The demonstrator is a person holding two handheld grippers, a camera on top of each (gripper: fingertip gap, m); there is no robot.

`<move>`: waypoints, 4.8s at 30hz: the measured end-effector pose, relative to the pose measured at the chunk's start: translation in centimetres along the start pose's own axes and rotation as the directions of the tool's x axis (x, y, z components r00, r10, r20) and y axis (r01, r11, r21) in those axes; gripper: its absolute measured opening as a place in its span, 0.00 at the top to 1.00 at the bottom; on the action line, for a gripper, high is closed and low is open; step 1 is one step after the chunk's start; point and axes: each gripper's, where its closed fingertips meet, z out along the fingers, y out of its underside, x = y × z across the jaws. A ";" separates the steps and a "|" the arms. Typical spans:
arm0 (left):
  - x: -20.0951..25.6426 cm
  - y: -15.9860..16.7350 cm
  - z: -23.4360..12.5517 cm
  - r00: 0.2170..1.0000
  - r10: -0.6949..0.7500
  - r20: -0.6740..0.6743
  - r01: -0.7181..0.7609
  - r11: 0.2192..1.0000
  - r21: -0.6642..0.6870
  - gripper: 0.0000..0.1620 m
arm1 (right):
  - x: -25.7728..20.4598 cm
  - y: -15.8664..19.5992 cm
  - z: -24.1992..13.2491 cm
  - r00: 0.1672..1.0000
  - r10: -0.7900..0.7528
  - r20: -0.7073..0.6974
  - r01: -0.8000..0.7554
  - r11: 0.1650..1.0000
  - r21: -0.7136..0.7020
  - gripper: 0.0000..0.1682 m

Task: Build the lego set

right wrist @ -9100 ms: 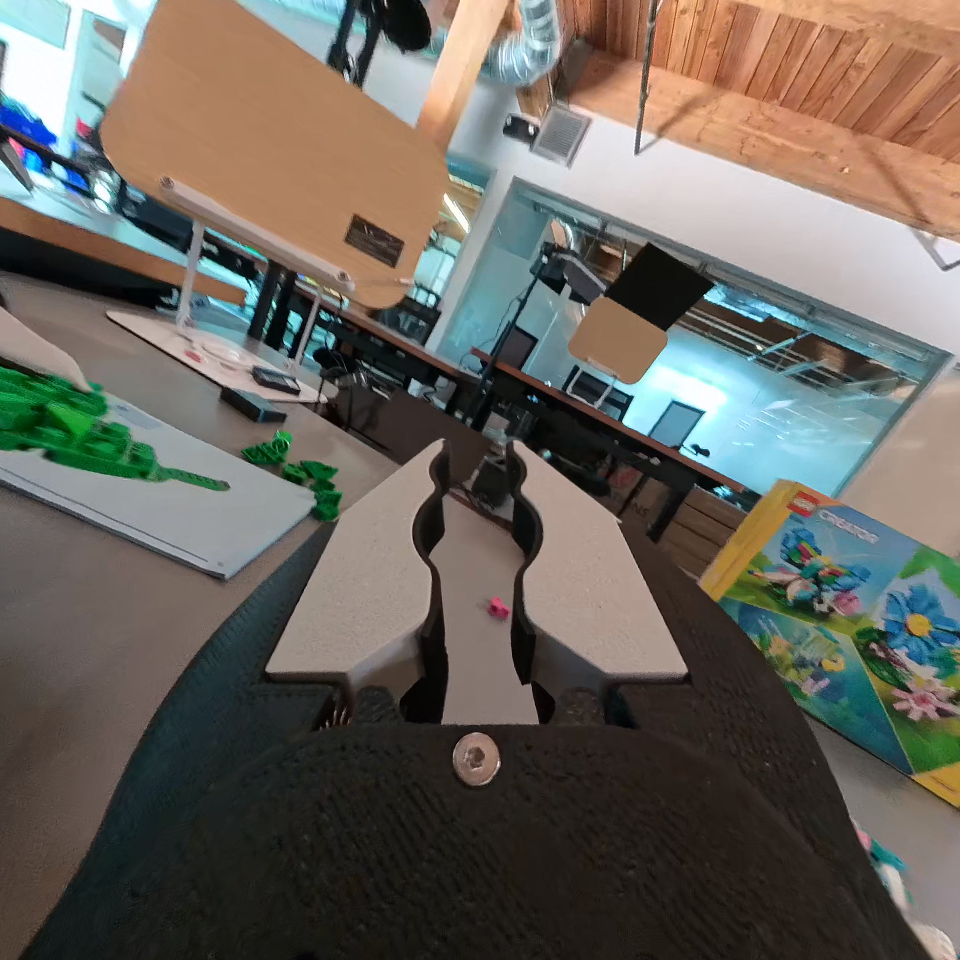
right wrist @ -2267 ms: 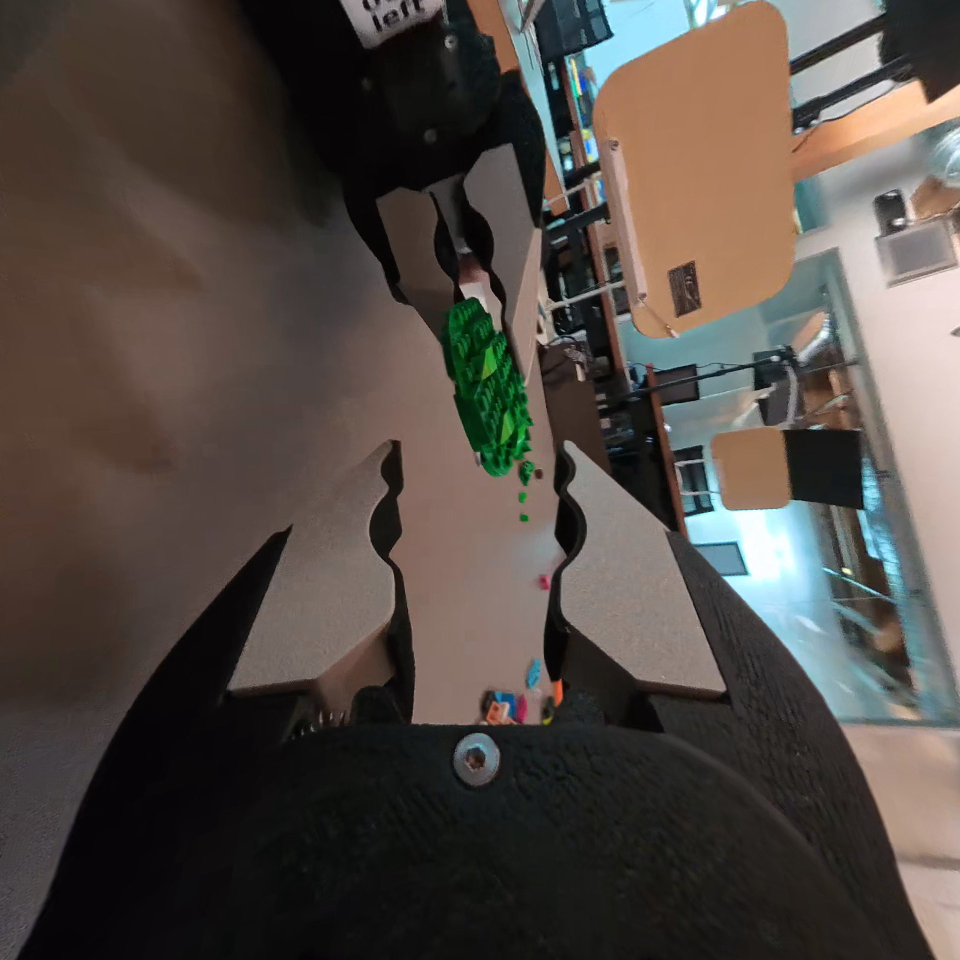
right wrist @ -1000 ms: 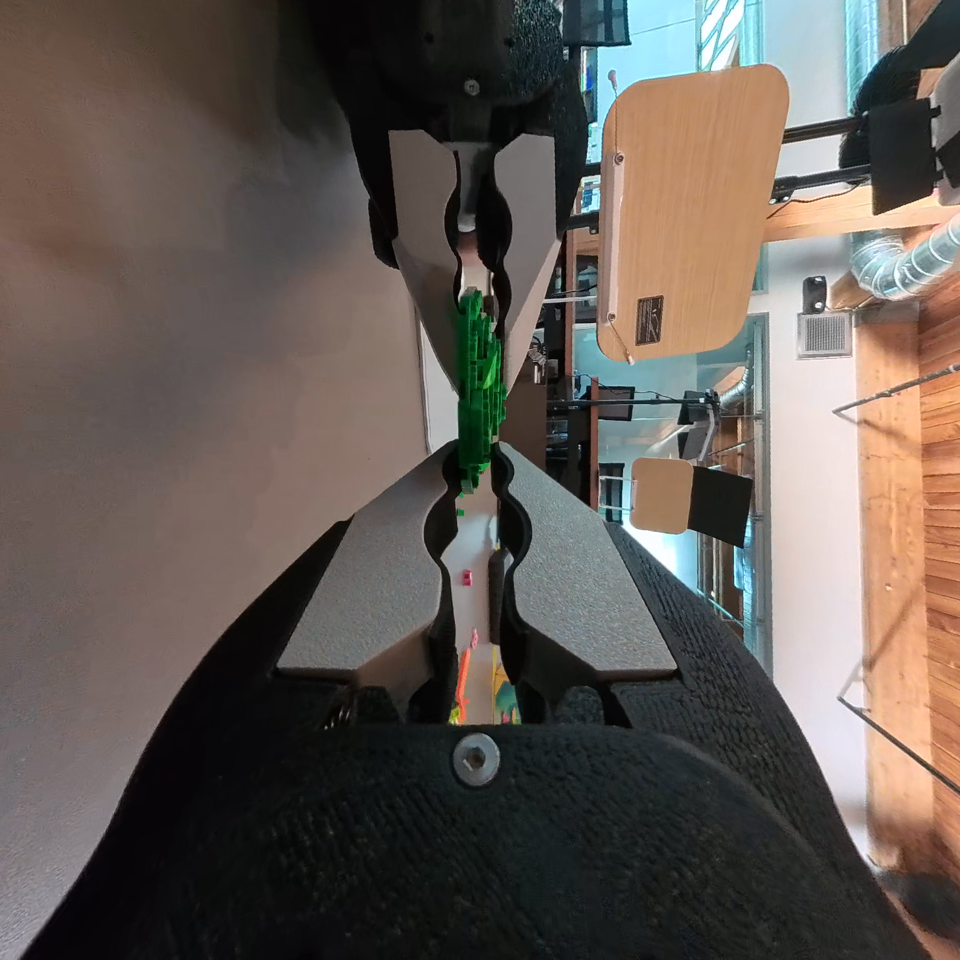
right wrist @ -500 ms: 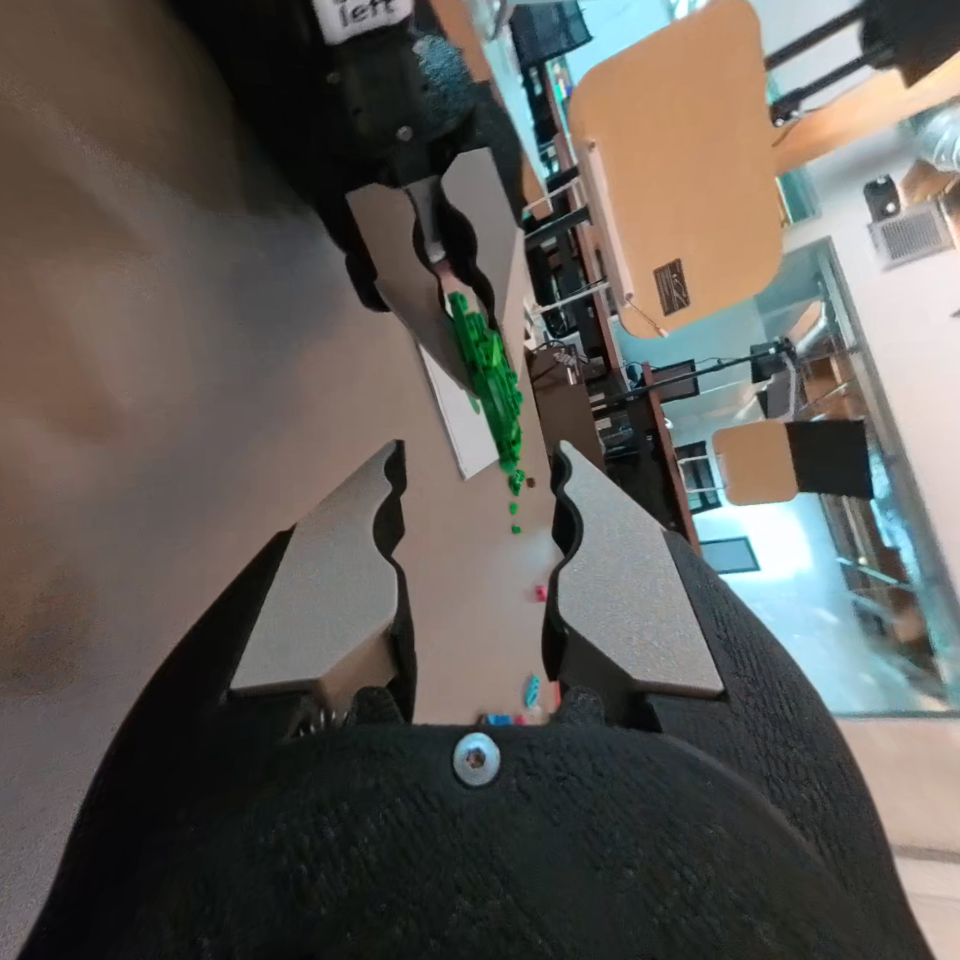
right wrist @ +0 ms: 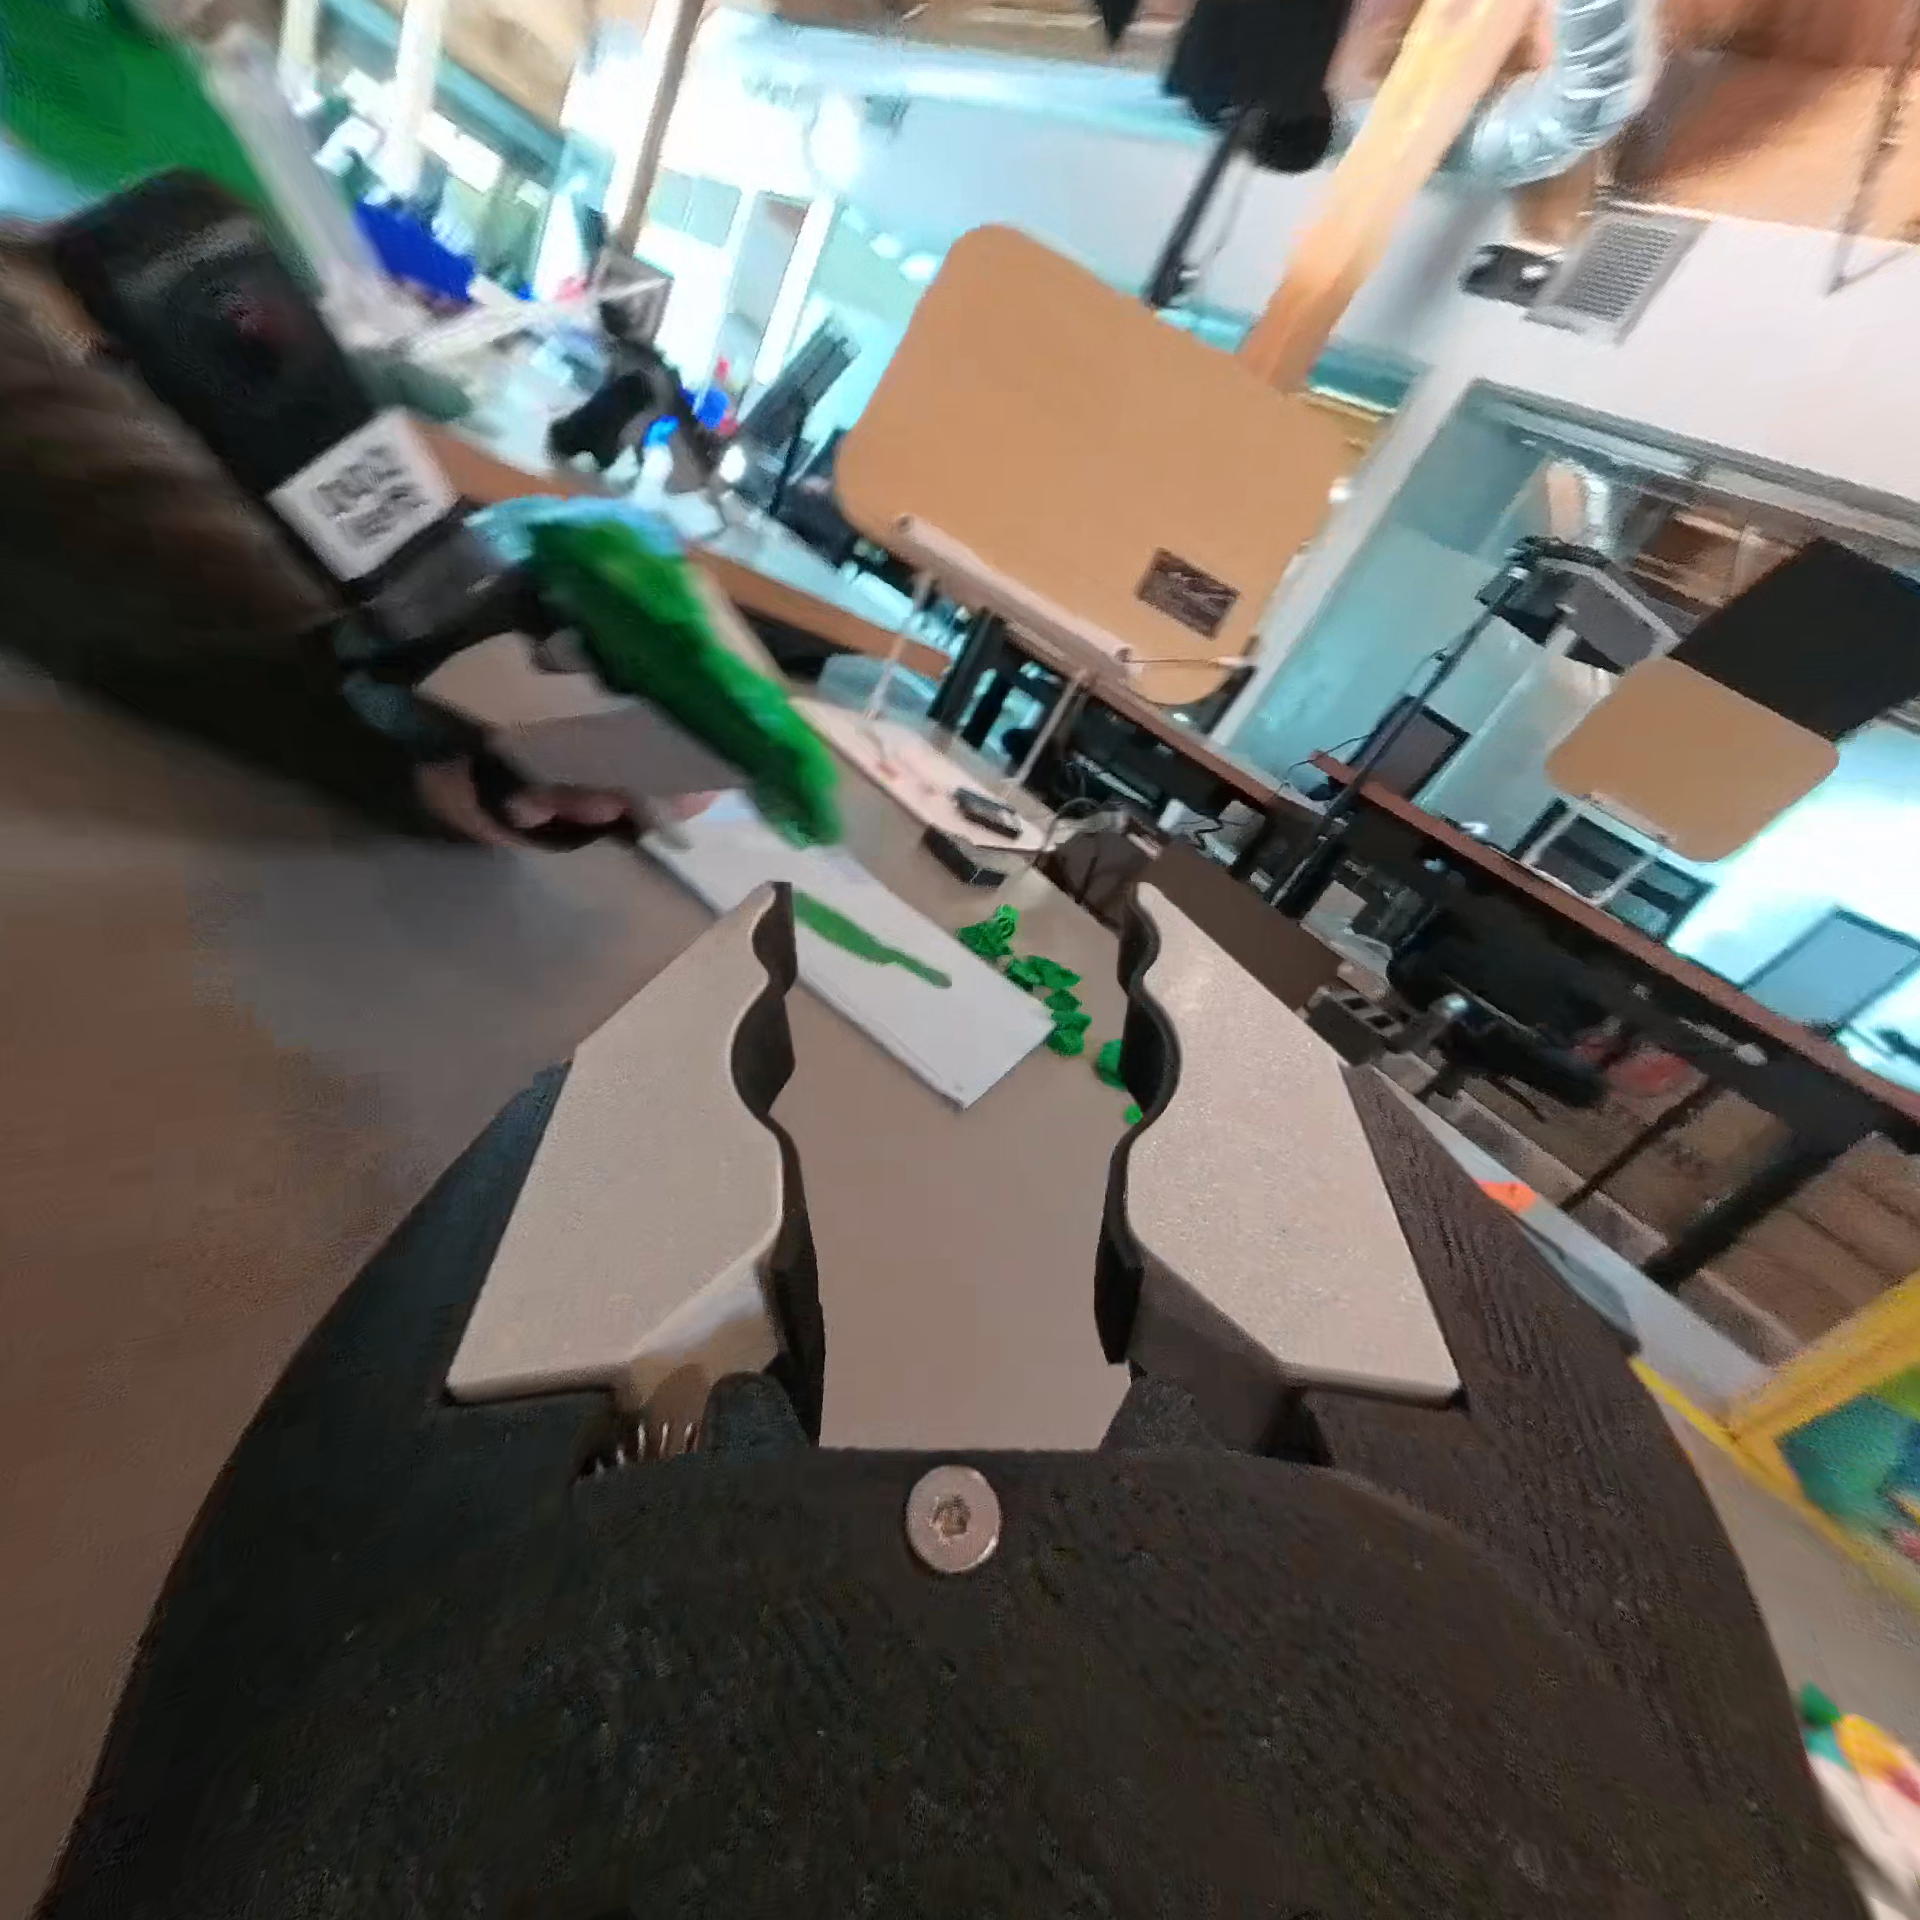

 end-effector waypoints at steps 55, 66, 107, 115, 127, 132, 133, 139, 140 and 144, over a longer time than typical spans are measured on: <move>-0.6 6.3 -0.3 0.929 0.369 -0.023 -0.355 0.874 -0.333 0.94 | 13.5 8.7 12.6 0.896 -0.240 -0.373 0.211 0.970 -0.118 0.84; -3.9 11.2 -1.9 0.931 0.362 0.050 -0.259 0.749 -0.610 0.94 | 13.0 6.4 7.0 0.836 -0.165 -0.523 0.102 0.984 -0.149 0.82; -9.2 6.1 -2.8 0.872 0.137 0.469 0.025 0.946 -0.323 0.30 | 5.7 5.1 8.4 0.701 -0.704 -0.115 0.642 0.693 -0.329 0.94; -10.4 5.7 -3.8 0.814 -0.364 0.452 0.395 0.918 0.029 0.20 | 2.7 2.1 7.8 0.945 -0.325 0.035 0.325 0.946 0.006 0.94; -3.9 2.1 -1.6 0.983 -0.132 0.127 0.130 0.991 0.025 0.85 | -2.0 0.3 7.7 0.882 -0.415 0.221 0.405 0.910 0.093 0.94; -1.6 2.8 -1.0 0.990 0.141 0.033 -0.137 0.986 -0.091 0.93 | -1.9 2.4 8.0 0.833 -0.501 0.234 0.512 0.859 0.015 0.90; -1.3 3.1 -0.9 0.980 0.197 0.020 -0.194 0.975 -0.113 0.94 | -1.8 2.8 8.1 0.822 -0.522 0.229 0.537 0.844 -0.005 0.89; -1.3 3.8 -1.3 0.961 0.277 -0.015 -0.276 0.950 -0.146 0.94 | 5.3 5.5 6.5 0.875 -0.484 0.029 0.480 0.856 -0.194 0.78; -1.3 4.1 -1.4 0.960 0.280 -0.025 -0.280 0.948 -0.153 0.94 | 7.2 5.8 6.2 0.890 -0.451 -0.067 0.429 0.878 -0.213 0.81; -1.0 5.0 -1.3 0.966 0.252 -0.057 -0.258 0.950 -0.176 0.94 | 10.1 9.7 7.4 0.934 -0.296 -0.198 0.229 0.925 -0.304 0.85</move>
